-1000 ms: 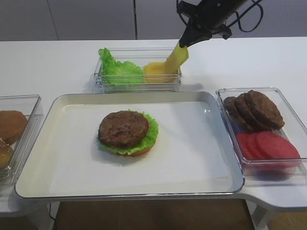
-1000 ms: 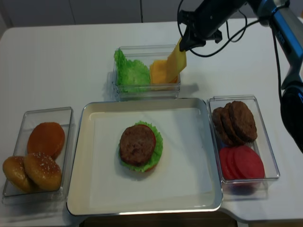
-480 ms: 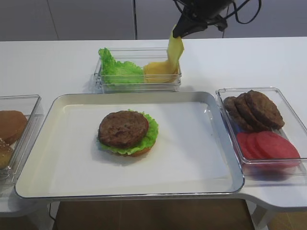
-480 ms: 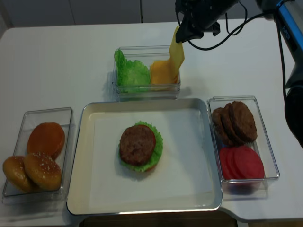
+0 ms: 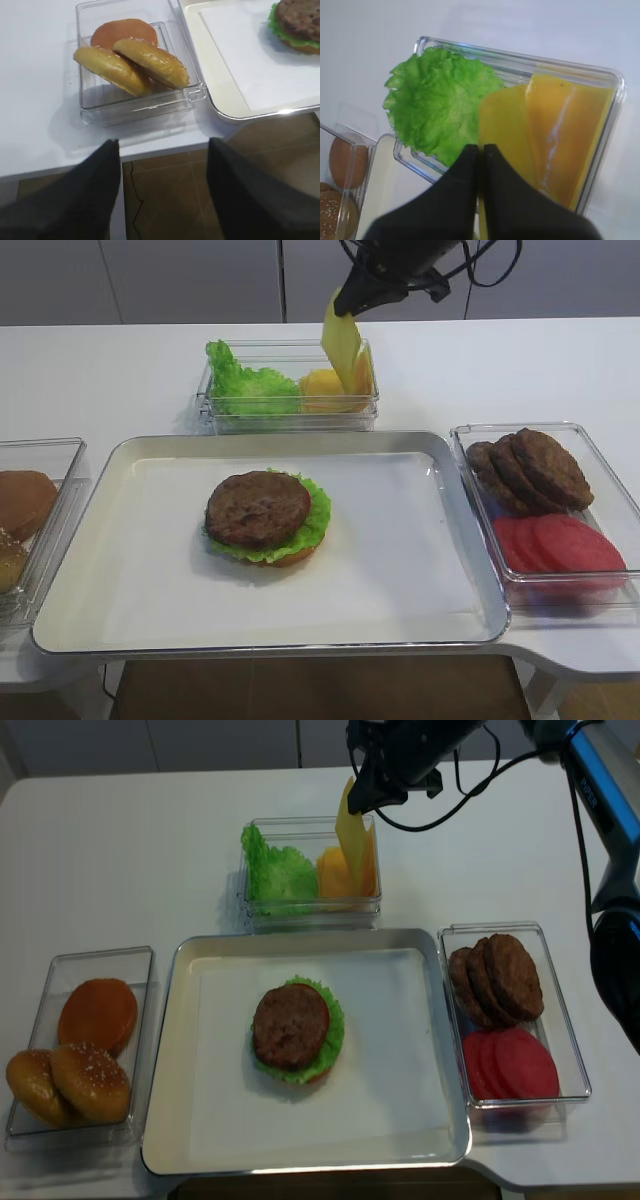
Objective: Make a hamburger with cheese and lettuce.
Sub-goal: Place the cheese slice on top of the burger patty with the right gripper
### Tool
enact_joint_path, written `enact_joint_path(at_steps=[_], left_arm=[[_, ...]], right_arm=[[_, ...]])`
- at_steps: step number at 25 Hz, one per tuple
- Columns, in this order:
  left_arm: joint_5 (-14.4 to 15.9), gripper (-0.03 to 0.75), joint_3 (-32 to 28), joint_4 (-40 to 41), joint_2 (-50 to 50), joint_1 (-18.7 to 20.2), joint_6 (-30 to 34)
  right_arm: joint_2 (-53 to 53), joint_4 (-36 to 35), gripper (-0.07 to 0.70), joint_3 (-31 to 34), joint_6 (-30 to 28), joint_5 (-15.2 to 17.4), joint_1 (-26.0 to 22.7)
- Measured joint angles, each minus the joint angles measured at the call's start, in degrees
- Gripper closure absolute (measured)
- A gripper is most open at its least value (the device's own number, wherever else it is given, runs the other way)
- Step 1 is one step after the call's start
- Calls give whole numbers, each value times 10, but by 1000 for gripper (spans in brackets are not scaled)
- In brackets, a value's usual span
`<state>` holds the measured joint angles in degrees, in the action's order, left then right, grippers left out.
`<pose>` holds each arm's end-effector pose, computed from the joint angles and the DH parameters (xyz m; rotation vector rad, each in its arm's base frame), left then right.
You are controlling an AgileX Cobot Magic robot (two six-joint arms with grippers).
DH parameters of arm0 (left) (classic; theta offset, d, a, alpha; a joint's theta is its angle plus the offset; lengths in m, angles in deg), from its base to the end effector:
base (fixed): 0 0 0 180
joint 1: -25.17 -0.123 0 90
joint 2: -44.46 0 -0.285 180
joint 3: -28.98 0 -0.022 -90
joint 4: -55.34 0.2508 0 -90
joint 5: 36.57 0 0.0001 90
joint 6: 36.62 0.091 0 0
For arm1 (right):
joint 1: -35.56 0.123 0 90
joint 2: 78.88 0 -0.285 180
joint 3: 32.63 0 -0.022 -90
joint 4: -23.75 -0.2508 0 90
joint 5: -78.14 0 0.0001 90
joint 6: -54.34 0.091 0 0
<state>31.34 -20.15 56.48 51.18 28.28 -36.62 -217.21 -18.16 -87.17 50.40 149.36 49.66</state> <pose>-0.0121 0.0023 0.2647 0.0561 2.1591 -0.0071 0.4668 0.1766 0.3009 -0.2963 2.5763 1.0570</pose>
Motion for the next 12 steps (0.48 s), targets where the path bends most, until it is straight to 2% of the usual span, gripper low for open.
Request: enact_joint_path(at_steps=[12], left_arm=[[0, 302, 0, 0, 0, 0, 0]], right_arm=[[55, 0, 584, 0, 0, 1, 2]])
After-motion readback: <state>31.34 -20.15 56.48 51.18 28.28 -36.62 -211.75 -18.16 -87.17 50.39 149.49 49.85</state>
